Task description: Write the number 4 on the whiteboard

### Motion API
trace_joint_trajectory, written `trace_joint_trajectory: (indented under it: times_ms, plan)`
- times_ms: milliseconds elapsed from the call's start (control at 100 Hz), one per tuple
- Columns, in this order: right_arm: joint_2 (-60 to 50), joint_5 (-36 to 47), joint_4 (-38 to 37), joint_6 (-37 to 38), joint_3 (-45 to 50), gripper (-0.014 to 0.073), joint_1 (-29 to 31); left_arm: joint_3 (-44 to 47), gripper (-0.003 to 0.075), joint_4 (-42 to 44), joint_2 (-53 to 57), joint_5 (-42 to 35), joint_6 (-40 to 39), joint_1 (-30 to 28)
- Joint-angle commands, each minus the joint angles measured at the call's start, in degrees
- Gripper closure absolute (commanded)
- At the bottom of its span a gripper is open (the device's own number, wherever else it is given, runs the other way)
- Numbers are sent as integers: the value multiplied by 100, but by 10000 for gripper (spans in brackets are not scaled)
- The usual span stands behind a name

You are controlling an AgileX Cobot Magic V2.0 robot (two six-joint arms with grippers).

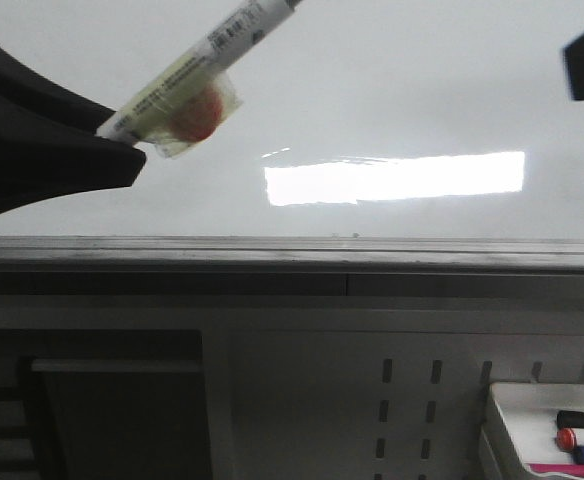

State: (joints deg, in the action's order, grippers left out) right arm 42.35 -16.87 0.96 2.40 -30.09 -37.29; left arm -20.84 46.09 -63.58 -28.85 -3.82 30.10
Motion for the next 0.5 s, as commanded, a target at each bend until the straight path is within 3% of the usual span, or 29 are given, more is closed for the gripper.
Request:
trace_joint_trajectory:
  times_ms: [0, 100, 270, 490]
  plan:
    - [376, 508, -96, -51, -436, 279, -385, -158, 740, 60, 111, -592, -38, 76]
    - [716, 495, -96, -51, -724, 179, -686, -158, 740, 60, 111, -848, -38, 76]
    - [1279, 854, -96, -51, -1133, 214, -1077, -158, 741, 220, 111, -938, -38, 76]
    - [1945, 1249, -96, -51, -1554, 221, -1153, -158, 741, 231, 111, -977, -38, 76]
